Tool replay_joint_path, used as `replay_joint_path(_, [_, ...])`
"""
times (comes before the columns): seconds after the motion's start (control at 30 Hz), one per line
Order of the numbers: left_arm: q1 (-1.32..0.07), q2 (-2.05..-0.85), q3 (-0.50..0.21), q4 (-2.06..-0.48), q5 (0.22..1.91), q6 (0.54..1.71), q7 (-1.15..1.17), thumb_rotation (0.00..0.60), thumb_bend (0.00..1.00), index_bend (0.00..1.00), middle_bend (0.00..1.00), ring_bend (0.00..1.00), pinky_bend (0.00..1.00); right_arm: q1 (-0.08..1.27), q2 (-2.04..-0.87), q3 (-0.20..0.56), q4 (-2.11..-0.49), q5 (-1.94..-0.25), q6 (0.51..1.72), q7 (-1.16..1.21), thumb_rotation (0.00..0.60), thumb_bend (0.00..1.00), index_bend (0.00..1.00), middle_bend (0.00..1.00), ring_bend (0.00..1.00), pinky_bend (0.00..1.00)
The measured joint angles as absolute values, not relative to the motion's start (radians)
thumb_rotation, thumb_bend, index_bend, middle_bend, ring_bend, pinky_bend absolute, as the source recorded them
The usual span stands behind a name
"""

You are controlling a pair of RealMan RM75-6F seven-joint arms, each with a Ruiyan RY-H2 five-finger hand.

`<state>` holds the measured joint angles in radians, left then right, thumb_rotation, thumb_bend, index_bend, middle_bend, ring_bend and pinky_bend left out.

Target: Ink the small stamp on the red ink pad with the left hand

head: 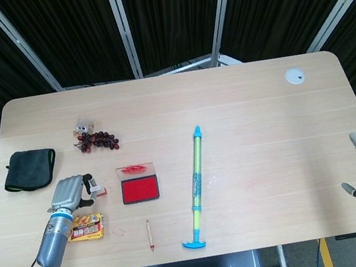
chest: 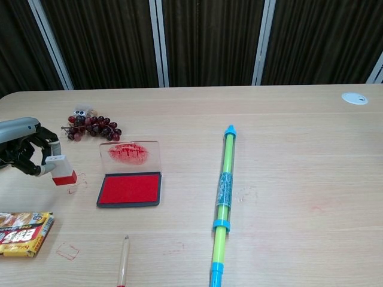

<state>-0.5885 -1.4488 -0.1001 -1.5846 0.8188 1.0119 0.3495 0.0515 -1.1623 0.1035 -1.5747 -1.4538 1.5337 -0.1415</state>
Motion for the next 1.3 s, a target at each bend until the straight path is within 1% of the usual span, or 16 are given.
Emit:
replay_joint_path(0.27, [-0.582,-1.495,-0.087,-1.533,0.833,1.006,0.349,0.600,0.37,0.48,0.52,0.75,0.82,0.055,-1.165,0.105,-1.568,-1.444,1.522,-0.140,0.600,0.00,0.00,0.00,0.00,0.00])
replay_joint_path(0.33, [-0.581,-1.508,-0.085,-1.520,0.831,1.002,0.351,0.600,0.35,0.47,0.51,0.75,0.82,0.055,-1.166,0.105,-1.566,-1.443,1.520,-0.140,0.600,0.00,0.00,0.00,0.00,0.00])
replay_joint_path(0.37, [-0.581,-1.512,-0.084,-1.516,0.830,0.999,0.351,0.600,0.32,0.46,0.50,0.75,0.81,0.056,-1.166,0.105,-1.565,-1.442,1.520,-0.140,0.600,0.00,0.00,0.00,0.00,0.00])
replay_joint_path(0.43, [-0.579,-1.516,-0.082,-1.512,0.831,0.991,0.348,0.600,0.23,0.40,0.42,0.74,0.80,0.056,-1.166,0.106,-1.565,-1.442,1.519,-0.137,0.600,0.00,0.00,0.00,0.00,0.00])
replay_joint_path(0.5, [-0.578,-1.514,-0.080,-1.514,0.831,0.982,0.344,0.600,0.11,0.28,0.27,0.72,0.79,0.056,-1.165,0.106,-1.566,-1.442,1.519,-0.134,0.600,0.00,0.00,0.00,0.00,0.00])
replay_joint_path(0.6, [-0.574,-1.511,-0.079,-1.517,0.840,0.981,0.338,0.600,0.05,0.19,0.12,0.72,0.79,0.056,-1.164,0.106,-1.566,-1.444,1.520,-0.133,0.600,0.00,0.00,0.00,0.00,0.00])
replay_joint_path(0.8, [-0.563,-1.485,-0.081,-1.547,0.857,0.991,0.325,0.600,0.04,0.14,0.02,0.71,0.78,0.055,-1.161,0.105,-1.569,-1.448,1.523,-0.129,0.600,0.00,0.00,0.00,0.00,0.00])
replay_joint_path(0.93, [-0.543,-1.448,-0.083,-1.579,0.907,1.033,0.302,0.600,0.04,0.12,0.00,0.69,0.76,0.053,-1.157,0.104,-1.574,-1.452,1.529,-0.124,0.600,0.00,0.00,0.00,0.00,0.00])
replay_joint_path(0.97, [-0.536,-1.437,-0.083,-1.588,0.925,1.049,0.296,0.600,0.04,0.11,0.00,0.68,0.75,0.052,-1.156,0.104,-1.575,-1.453,1.530,-0.122,0.600,0.00,0.00,0.00,0.00,0.00])
replay_joint_path(1.03, [-0.515,-1.410,-0.080,-1.609,0.977,1.098,0.281,0.600,0.03,0.10,0.00,0.60,0.68,0.050,-1.153,0.104,-1.579,-1.458,1.534,-0.117,0.600,0.00,0.00,0.00,0.00,0.00])
replay_joint_path(1.07, [-0.504,-1.396,-0.077,-1.617,1.003,1.124,0.274,0.600,0.02,0.08,0.00,0.52,0.61,0.050,-1.152,0.103,-1.581,-1.460,1.537,-0.114,0.600,0.00,0.00,0.00,0.00,0.00])
replay_joint_path(1.13, [-0.474,-1.364,-0.068,-1.638,1.072,1.193,0.259,0.600,0.01,0.04,0.00,0.33,0.39,0.048,-1.148,0.102,-1.586,-1.467,1.543,-0.108,0.600,0.00,0.00,0.00,0.00,0.00])
replay_joint_path(1.17, [-0.459,-1.350,-0.063,-1.647,1.103,1.225,0.253,0.600,0.00,0.02,0.00,0.20,0.23,0.047,-1.147,0.102,-1.588,-1.470,1.546,-0.106,0.600,0.00,0.00,0.00,0.00,0.00])
replay_joint_path(1.2, [-0.437,-1.330,-0.054,-1.657,1.145,1.269,0.246,0.600,0.00,0.00,0.00,0.09,0.10,0.045,-1.144,0.101,-1.592,-1.476,1.550,-0.102,0.600,0.00,0.00,0.00,0.00,0.00])
replay_joint_path(1.27, [-0.398,-1.296,-0.036,-1.673,1.208,1.338,0.238,0.600,0.00,0.00,0.00,0.00,0.00,0.043,-1.140,0.099,-1.597,-1.486,1.557,-0.095,0.600,0.00,0.00,0.00,0.00,0.00])
replay_joint_path(1.3, [-0.368,-1.269,-0.020,-1.687,1.246,1.381,0.234,0.600,0.00,0.00,0.00,0.00,0.00,0.041,-1.137,0.097,-1.601,-1.493,1.563,-0.090,0.600,0.00,0.00,0.00,0.00,0.00])
